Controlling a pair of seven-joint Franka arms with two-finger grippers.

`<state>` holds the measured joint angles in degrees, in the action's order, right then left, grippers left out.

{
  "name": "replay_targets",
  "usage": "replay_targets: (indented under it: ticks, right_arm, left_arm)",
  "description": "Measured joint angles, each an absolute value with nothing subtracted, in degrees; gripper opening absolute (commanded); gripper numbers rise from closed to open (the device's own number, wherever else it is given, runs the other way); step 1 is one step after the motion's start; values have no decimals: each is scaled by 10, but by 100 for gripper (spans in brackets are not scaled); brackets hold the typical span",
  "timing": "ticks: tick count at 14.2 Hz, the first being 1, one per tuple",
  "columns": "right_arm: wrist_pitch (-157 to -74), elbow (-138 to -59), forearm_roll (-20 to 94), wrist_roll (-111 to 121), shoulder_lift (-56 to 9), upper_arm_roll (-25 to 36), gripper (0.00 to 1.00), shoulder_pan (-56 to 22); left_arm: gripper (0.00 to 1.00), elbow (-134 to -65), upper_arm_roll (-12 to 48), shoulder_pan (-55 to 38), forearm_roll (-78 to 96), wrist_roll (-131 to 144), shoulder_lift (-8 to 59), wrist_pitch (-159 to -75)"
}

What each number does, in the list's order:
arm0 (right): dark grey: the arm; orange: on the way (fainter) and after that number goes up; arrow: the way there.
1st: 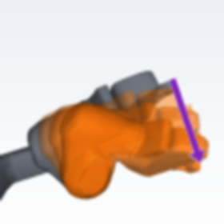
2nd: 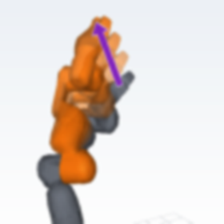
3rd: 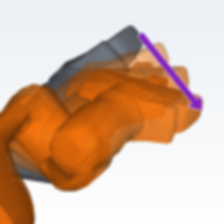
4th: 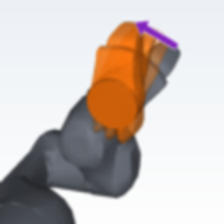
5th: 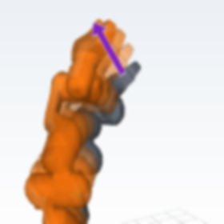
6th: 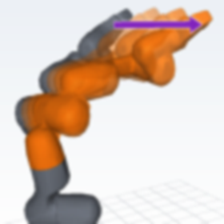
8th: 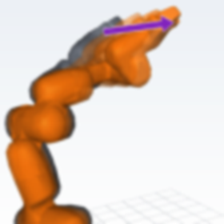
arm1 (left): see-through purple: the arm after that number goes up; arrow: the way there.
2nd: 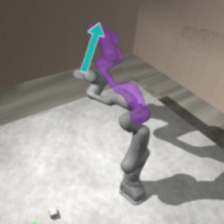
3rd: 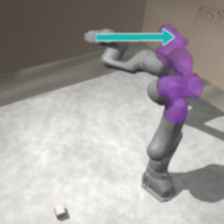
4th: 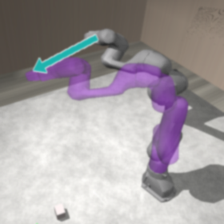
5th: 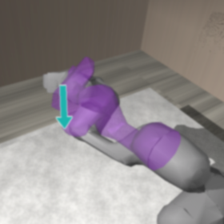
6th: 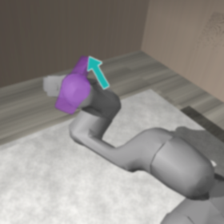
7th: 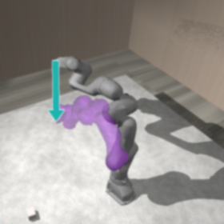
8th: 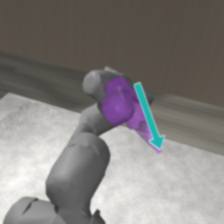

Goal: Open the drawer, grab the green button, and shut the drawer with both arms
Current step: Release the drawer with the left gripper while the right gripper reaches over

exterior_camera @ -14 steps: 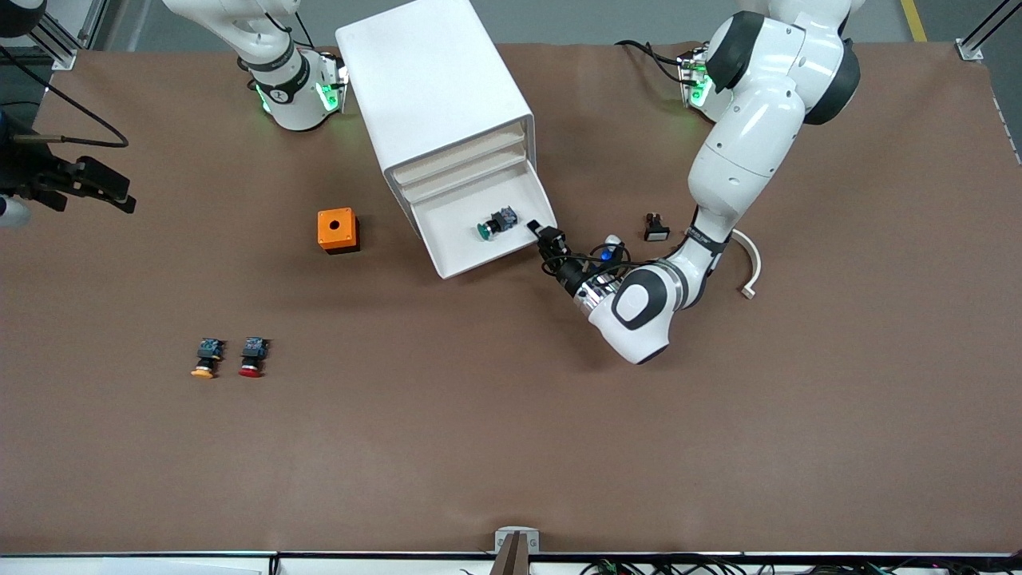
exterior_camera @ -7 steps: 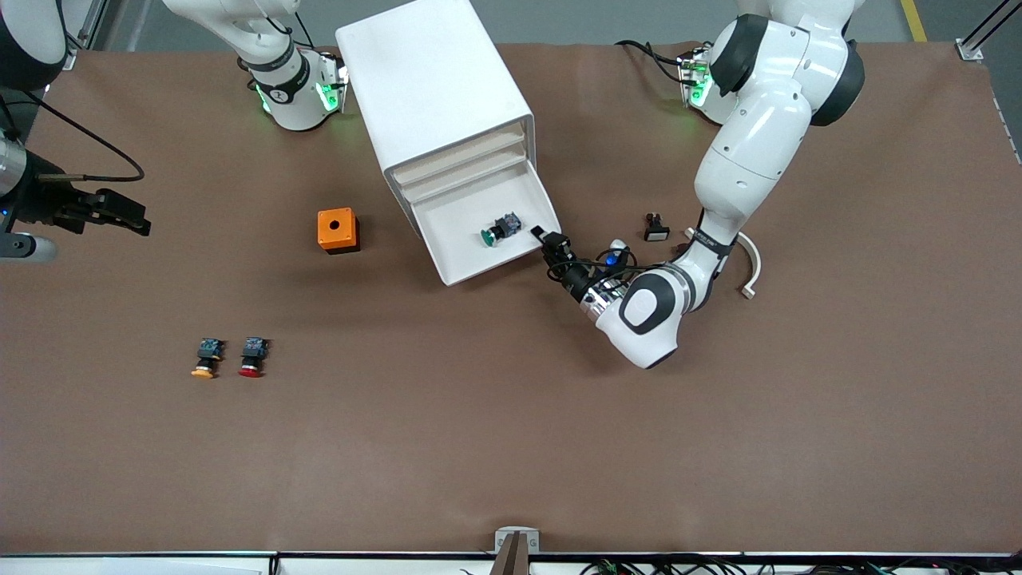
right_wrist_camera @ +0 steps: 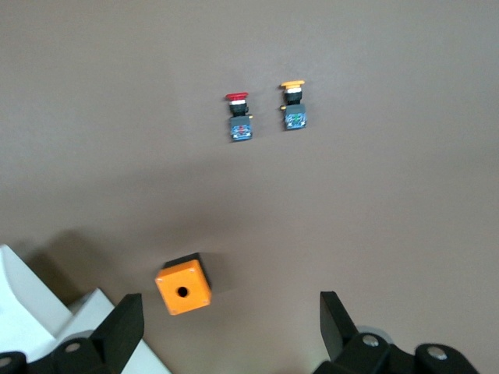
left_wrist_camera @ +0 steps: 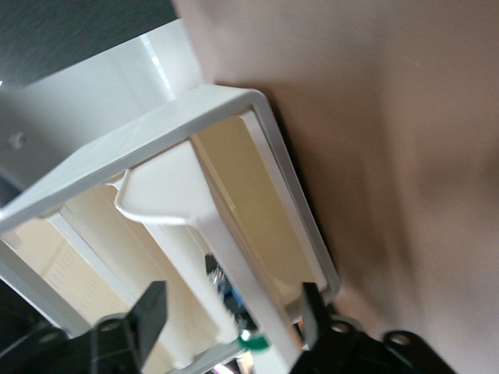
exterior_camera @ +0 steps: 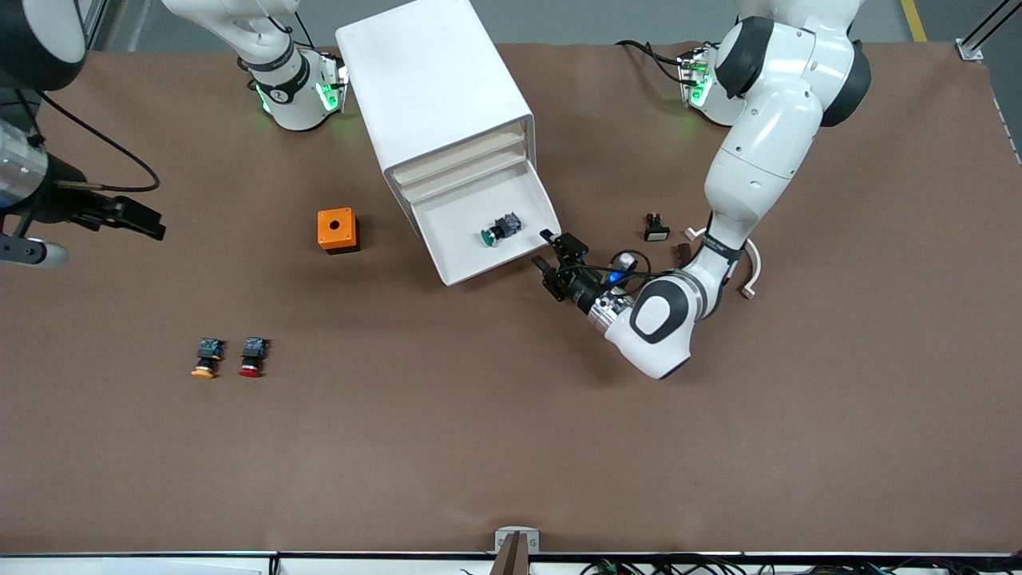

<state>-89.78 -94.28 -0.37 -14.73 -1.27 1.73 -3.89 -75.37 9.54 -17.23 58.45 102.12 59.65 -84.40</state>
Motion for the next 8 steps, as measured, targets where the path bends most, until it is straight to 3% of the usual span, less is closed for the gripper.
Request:
replay_targets:
  ticks: [3,8]
  right_arm:
    - [-898,-942,-1,-279,-13,13,100,-98]
    - [-901,-942,36,-423,-14,12,100,-156]
  left_arm:
    - [99,-727,83,-157,584,872,590,-844]
    - [99,-696,-12,-185,557,637,557,-870]
